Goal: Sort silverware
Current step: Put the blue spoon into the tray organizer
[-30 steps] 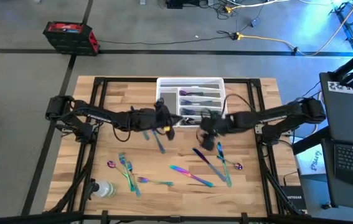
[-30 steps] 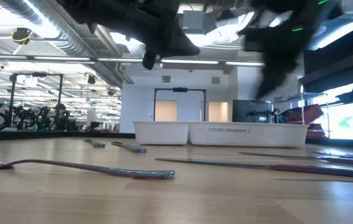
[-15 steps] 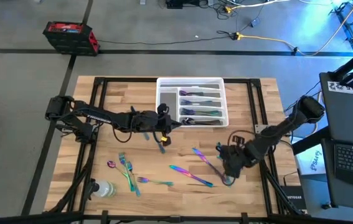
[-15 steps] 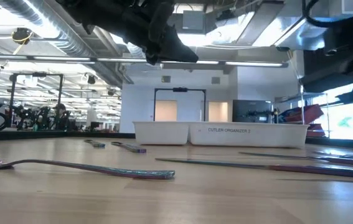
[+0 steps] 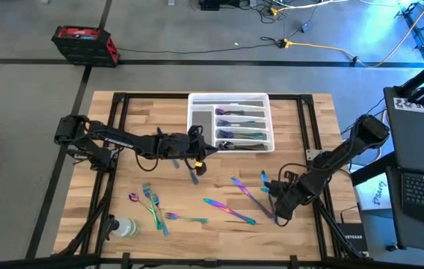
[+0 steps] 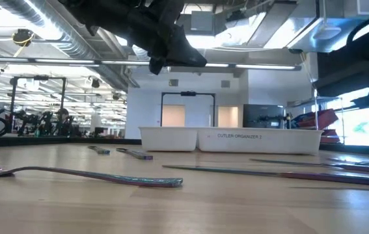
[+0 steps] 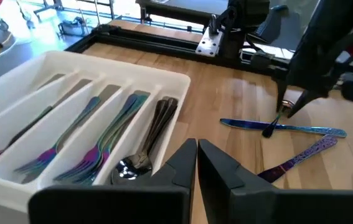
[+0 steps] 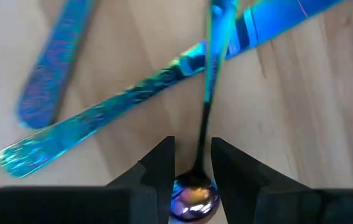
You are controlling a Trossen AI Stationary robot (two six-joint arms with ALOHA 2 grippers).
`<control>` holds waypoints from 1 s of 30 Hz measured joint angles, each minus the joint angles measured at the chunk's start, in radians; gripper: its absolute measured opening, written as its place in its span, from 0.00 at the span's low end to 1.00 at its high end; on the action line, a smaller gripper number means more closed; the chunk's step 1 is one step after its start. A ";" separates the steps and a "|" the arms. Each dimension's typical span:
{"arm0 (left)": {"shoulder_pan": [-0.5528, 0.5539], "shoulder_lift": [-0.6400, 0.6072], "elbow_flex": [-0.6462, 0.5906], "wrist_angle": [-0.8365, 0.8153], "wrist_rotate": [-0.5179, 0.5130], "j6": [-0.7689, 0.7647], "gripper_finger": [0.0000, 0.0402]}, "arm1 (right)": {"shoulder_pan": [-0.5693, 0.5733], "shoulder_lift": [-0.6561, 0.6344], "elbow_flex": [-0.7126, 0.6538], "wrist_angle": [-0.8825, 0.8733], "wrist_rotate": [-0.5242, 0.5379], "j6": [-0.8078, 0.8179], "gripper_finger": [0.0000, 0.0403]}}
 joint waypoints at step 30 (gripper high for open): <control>0.000 0.001 0.000 0.006 -0.326 -0.243 0.00 | -0.324 -0.434 -0.004 0.197 0.475 -0.312 0.00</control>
